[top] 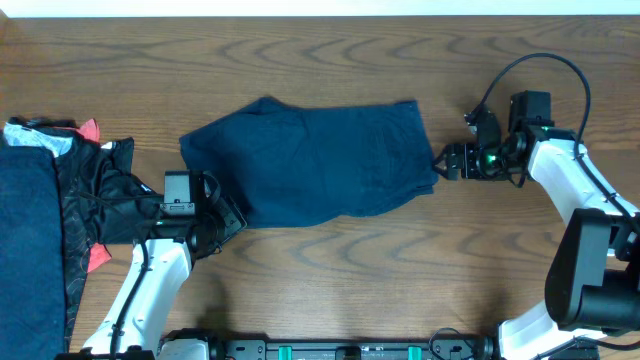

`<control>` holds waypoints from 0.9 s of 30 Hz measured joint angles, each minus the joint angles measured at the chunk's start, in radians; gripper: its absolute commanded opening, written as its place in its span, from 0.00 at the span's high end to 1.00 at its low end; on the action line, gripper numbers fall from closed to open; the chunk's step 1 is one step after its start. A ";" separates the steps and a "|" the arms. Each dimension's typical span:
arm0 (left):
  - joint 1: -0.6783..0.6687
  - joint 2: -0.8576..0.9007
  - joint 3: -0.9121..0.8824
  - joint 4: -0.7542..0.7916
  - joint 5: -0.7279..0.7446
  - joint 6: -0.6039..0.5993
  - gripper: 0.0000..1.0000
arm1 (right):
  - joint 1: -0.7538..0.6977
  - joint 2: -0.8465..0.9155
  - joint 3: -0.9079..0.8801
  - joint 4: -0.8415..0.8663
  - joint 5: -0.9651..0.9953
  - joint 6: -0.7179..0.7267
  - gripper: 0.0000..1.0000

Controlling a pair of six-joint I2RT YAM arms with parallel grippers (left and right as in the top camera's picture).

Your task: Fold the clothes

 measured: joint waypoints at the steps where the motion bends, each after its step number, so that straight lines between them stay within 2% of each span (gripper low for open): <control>1: 0.000 0.000 0.000 0.000 0.001 0.000 0.36 | 0.012 0.000 0.003 0.000 0.016 -0.005 0.01; 5: 0.000 0.000 0.000 0.003 0.003 0.000 0.36 | 0.117 0.000 0.015 0.034 0.090 -0.006 0.01; 8: 0.000 0.000 0.000 0.003 0.003 0.000 0.36 | 0.198 0.000 0.018 0.094 0.112 0.017 0.11; 12: 0.000 0.000 0.000 0.003 0.003 0.000 0.36 | 0.244 0.008 0.020 0.141 0.125 0.082 0.08; 27: 0.000 0.000 0.000 0.002 0.003 0.000 0.35 | 0.166 0.070 0.011 0.089 0.168 0.167 0.14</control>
